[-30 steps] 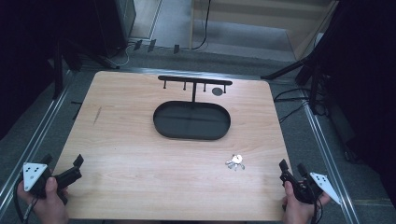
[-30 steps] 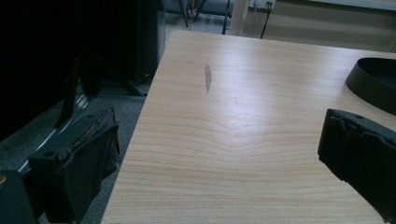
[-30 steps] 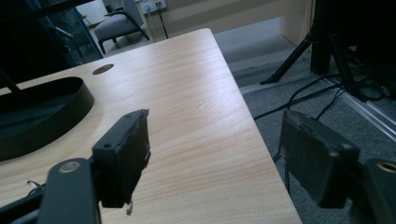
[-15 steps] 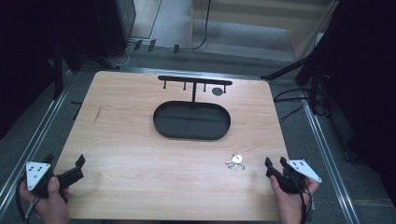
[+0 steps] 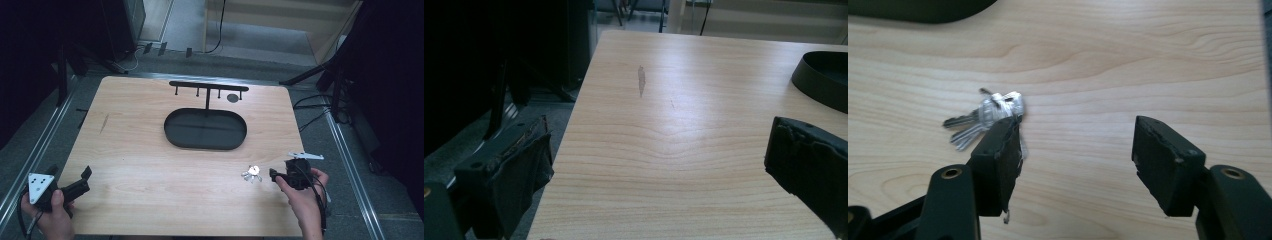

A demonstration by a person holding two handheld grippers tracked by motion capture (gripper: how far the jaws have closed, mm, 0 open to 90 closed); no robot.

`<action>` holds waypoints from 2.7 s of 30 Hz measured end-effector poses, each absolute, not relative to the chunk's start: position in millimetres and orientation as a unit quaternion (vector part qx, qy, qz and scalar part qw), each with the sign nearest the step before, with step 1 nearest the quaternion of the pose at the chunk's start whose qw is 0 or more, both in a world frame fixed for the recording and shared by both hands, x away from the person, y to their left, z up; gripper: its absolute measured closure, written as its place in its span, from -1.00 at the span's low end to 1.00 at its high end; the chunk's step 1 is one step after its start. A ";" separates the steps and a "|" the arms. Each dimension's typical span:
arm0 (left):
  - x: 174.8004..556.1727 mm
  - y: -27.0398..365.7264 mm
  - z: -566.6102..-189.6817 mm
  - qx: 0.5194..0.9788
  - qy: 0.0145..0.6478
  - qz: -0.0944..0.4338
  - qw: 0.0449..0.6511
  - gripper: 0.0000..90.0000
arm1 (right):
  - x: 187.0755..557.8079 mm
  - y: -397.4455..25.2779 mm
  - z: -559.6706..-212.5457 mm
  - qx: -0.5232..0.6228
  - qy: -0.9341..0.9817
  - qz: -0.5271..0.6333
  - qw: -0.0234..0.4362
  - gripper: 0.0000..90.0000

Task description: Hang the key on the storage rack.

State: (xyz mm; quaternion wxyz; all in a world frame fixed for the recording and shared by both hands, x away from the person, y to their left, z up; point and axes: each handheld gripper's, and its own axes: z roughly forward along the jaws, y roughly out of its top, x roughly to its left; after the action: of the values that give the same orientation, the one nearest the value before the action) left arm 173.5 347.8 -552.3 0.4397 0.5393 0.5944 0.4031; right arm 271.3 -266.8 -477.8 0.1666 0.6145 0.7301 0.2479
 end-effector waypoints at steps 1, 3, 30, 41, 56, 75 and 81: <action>173.5 347.7 -552.3 0.539 0.594 0.403 0.440 -1.00 | 274.9 -256.6 -477.2 0.615 0.738 0.233 0.153 -0.16; 173.4 348.1 -552.4 0.540 0.593 0.403 0.441 -1.00 | 279.9 -246.7 -477.3 0.619 0.744 0.210 0.141 -0.10; 174.3 348.1 -552.2 0.543 0.593 0.397 0.442 -1.00 | 328.9 -192.6 -509.5 0.701 0.697 0.123 0.092 -0.40; 174.5 347.9 -552.2 0.545 0.593 0.397 0.440 -1.00 | 310.9 -210.3 -510.9 0.660 0.737 0.108 0.101 0.10; 174.5 347.8 -552.2 0.546 0.592 0.398 0.440 -1.00 | 299.6 -227.6 -499.6 0.607 0.778 0.143 0.082 0.82; 174.5 348.9 -552.2 0.544 0.594 0.394 0.443 -1.00 | 330.8 -186.0 -426.9 0.555 0.802 0.173 0.137 1.00; 174.5 349.9 -552.3 0.542 0.595 0.391 0.446 -1.00 | 344.0 -174.9 -414.1 0.560 0.796 0.182 0.138 1.00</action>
State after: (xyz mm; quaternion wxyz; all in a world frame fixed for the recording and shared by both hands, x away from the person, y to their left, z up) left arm 174.5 349.9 -552.3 0.4465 0.5421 0.5948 0.3912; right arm 344.0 -174.9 -414.1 0.1382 0.5602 0.7961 0.1825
